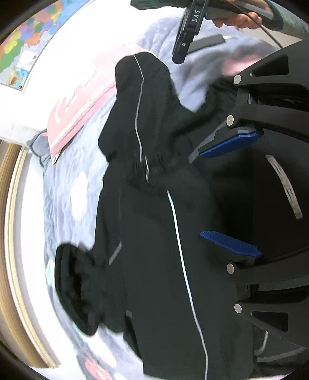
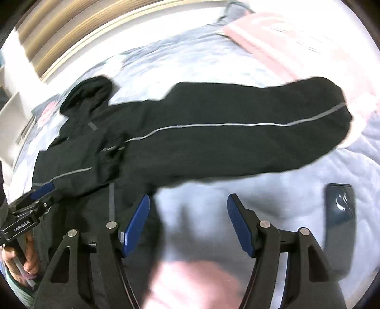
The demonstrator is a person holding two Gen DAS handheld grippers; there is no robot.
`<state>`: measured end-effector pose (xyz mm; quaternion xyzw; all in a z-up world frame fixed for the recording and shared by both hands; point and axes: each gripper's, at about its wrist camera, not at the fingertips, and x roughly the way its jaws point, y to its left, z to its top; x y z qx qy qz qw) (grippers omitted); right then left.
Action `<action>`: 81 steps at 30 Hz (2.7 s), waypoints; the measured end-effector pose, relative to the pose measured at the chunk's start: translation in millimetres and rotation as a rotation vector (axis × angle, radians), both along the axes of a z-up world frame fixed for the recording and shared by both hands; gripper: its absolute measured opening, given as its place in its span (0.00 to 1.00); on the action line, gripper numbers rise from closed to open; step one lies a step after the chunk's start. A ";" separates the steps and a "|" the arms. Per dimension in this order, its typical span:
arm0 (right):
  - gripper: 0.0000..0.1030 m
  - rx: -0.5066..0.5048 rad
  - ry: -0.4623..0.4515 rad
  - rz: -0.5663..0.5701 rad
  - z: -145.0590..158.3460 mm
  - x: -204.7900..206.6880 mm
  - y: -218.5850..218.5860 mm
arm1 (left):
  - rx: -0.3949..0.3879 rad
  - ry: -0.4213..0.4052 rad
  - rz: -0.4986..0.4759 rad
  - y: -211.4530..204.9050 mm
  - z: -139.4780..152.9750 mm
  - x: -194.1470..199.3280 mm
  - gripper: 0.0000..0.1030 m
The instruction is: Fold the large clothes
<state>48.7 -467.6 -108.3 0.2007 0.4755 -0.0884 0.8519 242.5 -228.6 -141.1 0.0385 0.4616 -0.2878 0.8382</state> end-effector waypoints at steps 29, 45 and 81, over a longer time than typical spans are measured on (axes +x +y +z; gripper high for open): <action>0.19 -0.277 0.019 -0.235 -42.1 37.6 -232.4 | 0.091 -0.052 -0.082 -153.3 -46.3 38.2 0.62; 0.06 0.052 -0.063 -0.360 -55.0 -8.9 -287.6 | 0.075 -0.009 -0.143 -145.9 -47.6 39.2 0.63; 0.18 -0.228 -0.153 0.140 98.0 113.7 10.8 | -0.113 -0.131 0.103 120.1 39.8 -3.6 0.63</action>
